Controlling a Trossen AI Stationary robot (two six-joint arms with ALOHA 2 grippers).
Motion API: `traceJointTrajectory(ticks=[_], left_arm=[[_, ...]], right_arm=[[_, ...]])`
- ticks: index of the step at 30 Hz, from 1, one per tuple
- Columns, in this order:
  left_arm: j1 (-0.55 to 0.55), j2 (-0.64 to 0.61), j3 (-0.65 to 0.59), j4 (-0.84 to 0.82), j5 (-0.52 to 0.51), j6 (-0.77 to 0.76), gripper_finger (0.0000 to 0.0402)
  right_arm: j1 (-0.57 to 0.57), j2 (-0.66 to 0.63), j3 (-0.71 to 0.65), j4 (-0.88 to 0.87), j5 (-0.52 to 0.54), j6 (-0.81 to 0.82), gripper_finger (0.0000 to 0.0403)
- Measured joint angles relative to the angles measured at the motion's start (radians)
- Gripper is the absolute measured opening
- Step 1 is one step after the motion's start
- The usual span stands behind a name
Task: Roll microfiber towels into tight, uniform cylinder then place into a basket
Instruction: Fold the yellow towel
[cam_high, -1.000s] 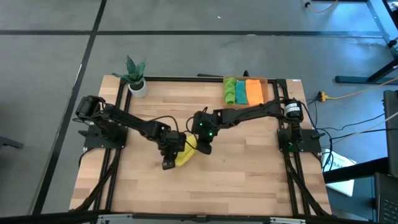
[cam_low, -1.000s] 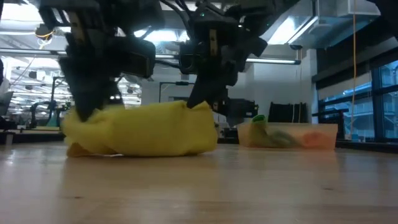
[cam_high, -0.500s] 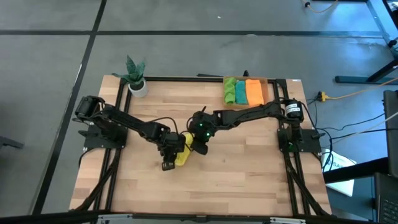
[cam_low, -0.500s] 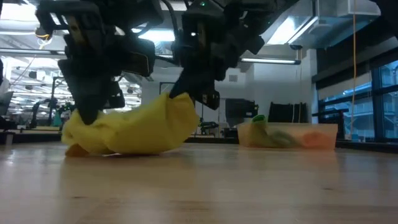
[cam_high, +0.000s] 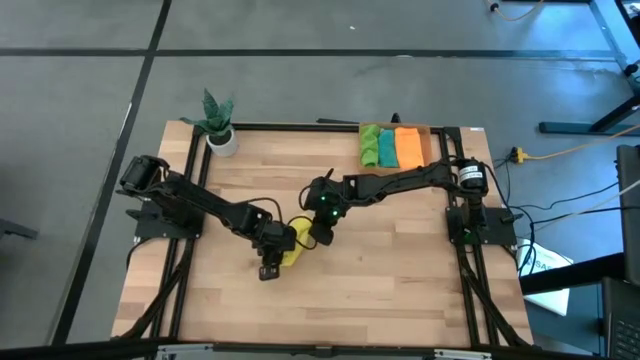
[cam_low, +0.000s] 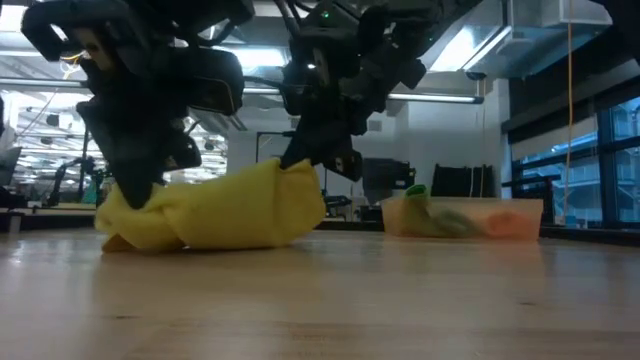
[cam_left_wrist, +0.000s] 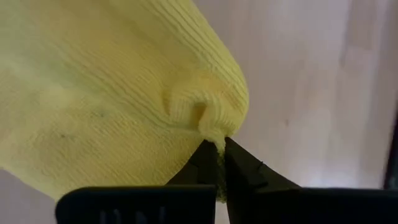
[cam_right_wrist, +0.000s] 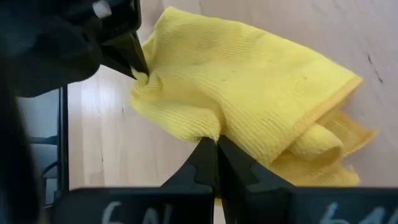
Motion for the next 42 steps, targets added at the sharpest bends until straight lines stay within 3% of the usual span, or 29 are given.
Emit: traceJointTrajectory(ticks=[8,11,14,20,24,30,42], left_arm=[[-0.005,0.000,0.000,0.001,-0.005,-0.062,0.0055],[0.007,0.000,0.000,0.004,0.066,-0.089,0.0076],[0.016,0.000,0.002,0.011,0.147,-0.108,0.0081],[-0.004,-0.042,0.049,-0.007,0.135,-0.117,0.0080],[-0.005,-0.089,0.084,-0.066,0.062,-0.086,0.0081],[-0.029,-0.111,0.069,-0.228,-0.190,-0.097,0.0079],[-0.112,-0.097,-0.084,-0.060,-0.385,-0.154,0.0078]], right_arm=[[0.003,0.000,0.000,-0.001,0.001,-0.001,0.0005],[0.003,0.000,0.000,-0.002,0.001,-0.003,0.0006],[0.003,0.000,0.000,-0.002,0.001,-0.016,0.0006],[0.003,-0.002,0.000,-0.015,0.001,-0.024,0.0006],[0.004,-0.003,0.001,-0.019,0.000,-0.027,0.0006],[0.004,-0.003,0.001,-0.032,0.001,-0.048,0.0006],[0.004,-0.003,0.000,-0.030,-0.005,-0.048,0.0006]])
